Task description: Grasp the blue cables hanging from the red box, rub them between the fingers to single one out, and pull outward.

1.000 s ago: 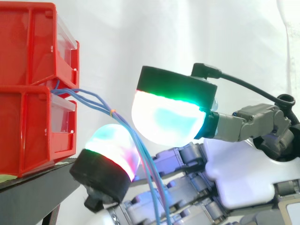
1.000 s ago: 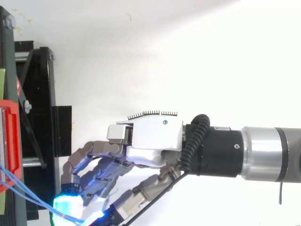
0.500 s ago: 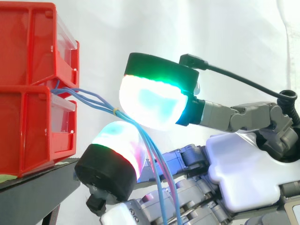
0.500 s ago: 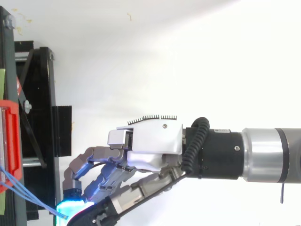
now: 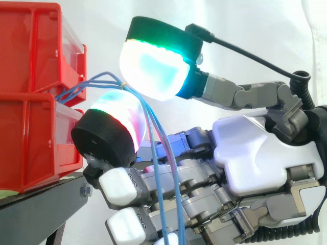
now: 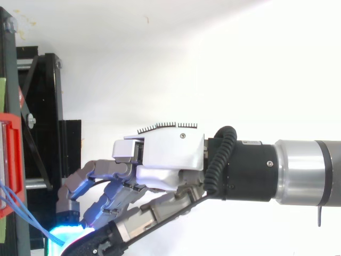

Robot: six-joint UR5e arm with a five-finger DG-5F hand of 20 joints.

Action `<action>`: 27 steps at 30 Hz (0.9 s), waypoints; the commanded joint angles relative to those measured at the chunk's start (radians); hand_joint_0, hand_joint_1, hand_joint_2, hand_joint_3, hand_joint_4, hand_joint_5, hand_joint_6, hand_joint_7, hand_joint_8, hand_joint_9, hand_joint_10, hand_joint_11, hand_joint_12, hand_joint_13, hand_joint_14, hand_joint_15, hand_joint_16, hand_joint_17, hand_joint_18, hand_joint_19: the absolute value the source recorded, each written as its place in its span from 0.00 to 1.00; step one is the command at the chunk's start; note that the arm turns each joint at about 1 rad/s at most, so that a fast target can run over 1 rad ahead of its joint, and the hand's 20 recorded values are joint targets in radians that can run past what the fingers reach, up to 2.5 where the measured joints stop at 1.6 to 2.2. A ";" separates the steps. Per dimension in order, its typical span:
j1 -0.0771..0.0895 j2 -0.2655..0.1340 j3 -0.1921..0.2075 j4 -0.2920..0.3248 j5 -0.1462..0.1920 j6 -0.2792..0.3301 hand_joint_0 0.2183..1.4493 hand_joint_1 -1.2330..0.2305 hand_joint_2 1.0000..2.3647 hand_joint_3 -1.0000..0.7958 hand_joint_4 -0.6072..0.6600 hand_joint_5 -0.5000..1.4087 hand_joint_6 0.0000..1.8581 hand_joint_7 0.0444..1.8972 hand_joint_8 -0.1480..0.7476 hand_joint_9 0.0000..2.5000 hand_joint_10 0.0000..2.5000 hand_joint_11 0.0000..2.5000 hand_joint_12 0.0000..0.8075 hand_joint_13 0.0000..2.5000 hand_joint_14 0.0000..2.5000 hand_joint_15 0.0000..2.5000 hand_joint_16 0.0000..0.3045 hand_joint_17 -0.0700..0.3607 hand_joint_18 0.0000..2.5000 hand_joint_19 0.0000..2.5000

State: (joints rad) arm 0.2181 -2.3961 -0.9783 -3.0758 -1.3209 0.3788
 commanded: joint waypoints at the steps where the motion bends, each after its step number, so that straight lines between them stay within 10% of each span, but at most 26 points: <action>1: 0.000 0.000 0.001 -0.004 0.000 0.002 0.24 0.36 0.00 0.28 0.62 0.19 0.46 0.50 0.51 0.36 0.00 0.16 0.48 0.32 0.01 0.21 0.15 0.41 0.28 0.22; 27: -0.029 0.000 0.003 -0.053 0.017 0.000 0.30 0.33 0.01 0.41 0.59 0.19 0.46 0.53 0.49 0.35 0.01 0.17 0.46 0.32 0.01 0.21 0.14 0.39 0.28 0.23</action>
State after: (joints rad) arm 0.1899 -2.3961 -0.9759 -3.1167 -1.3039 0.3787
